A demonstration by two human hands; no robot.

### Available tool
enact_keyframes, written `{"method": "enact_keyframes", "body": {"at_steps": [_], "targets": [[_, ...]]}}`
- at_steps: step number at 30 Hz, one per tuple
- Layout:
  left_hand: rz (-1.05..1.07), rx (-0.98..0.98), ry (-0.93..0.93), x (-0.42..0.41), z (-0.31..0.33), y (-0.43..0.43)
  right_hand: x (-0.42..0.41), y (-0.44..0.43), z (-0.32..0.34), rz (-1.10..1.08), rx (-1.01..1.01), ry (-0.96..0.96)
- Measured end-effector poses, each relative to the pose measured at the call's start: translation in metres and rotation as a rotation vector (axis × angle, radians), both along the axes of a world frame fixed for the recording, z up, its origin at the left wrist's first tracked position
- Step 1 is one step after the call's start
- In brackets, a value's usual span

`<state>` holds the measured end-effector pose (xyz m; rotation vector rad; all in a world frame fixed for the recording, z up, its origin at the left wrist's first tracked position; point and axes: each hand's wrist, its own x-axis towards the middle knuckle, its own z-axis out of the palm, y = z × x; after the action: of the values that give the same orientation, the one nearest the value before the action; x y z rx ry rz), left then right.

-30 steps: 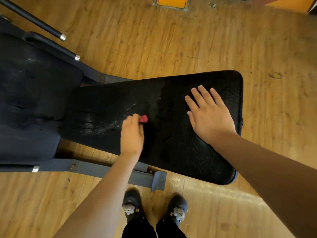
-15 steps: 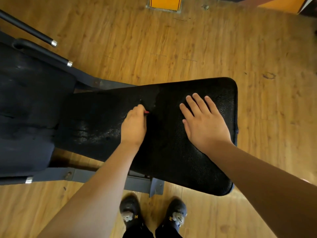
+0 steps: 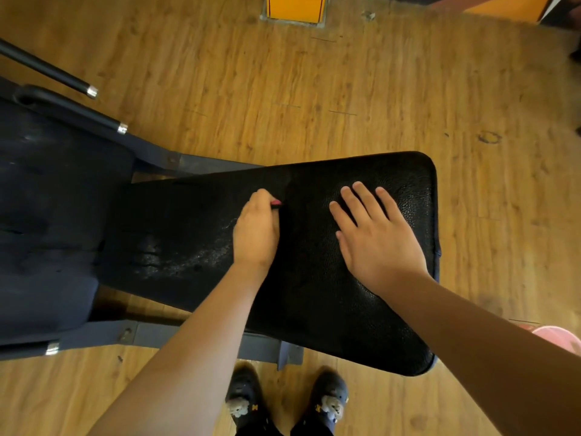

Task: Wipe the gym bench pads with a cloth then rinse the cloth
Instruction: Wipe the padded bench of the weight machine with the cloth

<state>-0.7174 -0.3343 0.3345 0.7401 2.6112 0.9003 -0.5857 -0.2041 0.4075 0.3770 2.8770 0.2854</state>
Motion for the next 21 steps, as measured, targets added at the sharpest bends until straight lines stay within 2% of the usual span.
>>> {"method": "enact_keyframes", "body": {"at_steps": [4,6,9,12,17,21], "targets": [[-0.165,0.086,0.073,0.015,0.008,0.021,-0.002,-0.001,0.000,-0.005,-0.002,-0.012],[-0.187,0.035,0.116,0.003,0.004,0.022,-0.002,0.000,0.000,-0.005,-0.006,-0.015],[-0.077,-0.055,0.065,-0.026,-0.006,0.015,-0.002,0.000,0.001,-0.004,-0.005,-0.019],[0.038,-0.060,0.005,-0.036,-0.006,0.020,-0.002,0.000,0.002,-0.010,-0.016,-0.024],[-0.148,0.075,0.099,-0.007,0.006,0.046,-0.003,-0.001,0.002,-0.016,-0.026,-0.034],[-0.183,0.029,0.139,-0.026,-0.004,0.046,-0.003,0.000,0.001,-0.013,-0.026,-0.043]]}}
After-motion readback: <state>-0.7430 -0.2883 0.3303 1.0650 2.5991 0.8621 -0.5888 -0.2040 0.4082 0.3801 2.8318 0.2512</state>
